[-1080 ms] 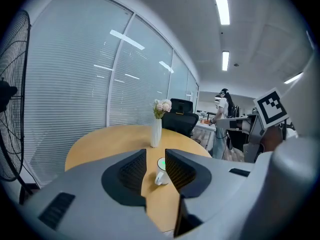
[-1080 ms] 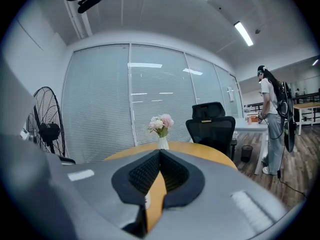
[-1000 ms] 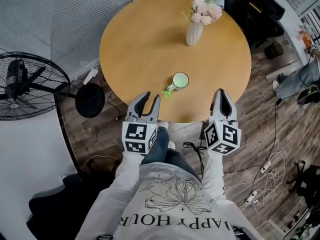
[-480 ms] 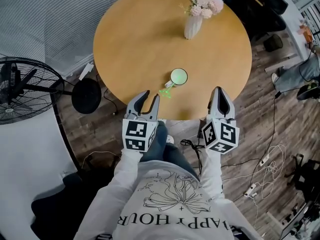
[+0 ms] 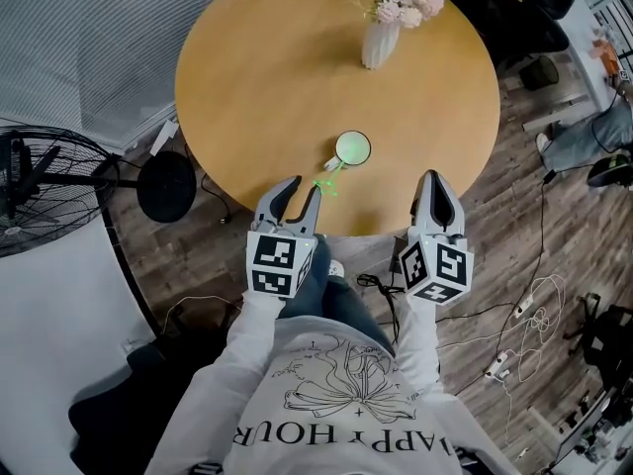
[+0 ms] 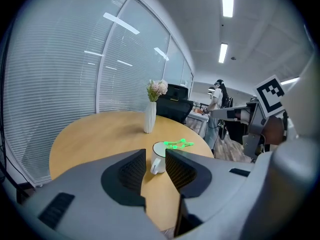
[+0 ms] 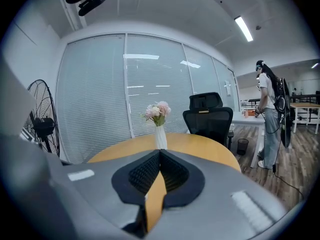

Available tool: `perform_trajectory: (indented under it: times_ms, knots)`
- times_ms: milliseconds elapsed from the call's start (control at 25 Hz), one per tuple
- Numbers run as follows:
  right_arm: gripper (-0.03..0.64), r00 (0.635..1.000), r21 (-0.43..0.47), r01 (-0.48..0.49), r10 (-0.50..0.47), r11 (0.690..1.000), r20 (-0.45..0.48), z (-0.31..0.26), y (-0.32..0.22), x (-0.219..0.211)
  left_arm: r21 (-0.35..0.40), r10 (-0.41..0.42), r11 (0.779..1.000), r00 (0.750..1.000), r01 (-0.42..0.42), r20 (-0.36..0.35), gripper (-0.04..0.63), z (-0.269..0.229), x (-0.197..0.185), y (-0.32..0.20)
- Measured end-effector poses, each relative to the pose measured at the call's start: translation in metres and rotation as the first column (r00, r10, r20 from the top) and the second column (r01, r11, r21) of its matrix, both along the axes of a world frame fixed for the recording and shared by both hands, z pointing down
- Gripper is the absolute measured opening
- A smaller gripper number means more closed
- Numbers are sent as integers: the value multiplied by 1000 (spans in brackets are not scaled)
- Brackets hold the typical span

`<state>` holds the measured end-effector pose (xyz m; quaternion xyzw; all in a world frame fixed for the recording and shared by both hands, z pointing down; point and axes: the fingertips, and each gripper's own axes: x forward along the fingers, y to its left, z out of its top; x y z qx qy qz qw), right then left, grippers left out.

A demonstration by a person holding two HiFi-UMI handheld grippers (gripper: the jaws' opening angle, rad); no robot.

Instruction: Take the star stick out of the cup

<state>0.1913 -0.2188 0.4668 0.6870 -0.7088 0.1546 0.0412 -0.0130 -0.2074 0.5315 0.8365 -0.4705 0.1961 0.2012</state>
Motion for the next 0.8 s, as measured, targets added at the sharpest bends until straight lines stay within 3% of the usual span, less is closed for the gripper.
perform_trajectory:
  times_ms: [800]
  knots:
    - [11,999,-46,-35,35,998,2,23,-16,5,-54,103,993,995,-104,-11,106,27,24,-14]
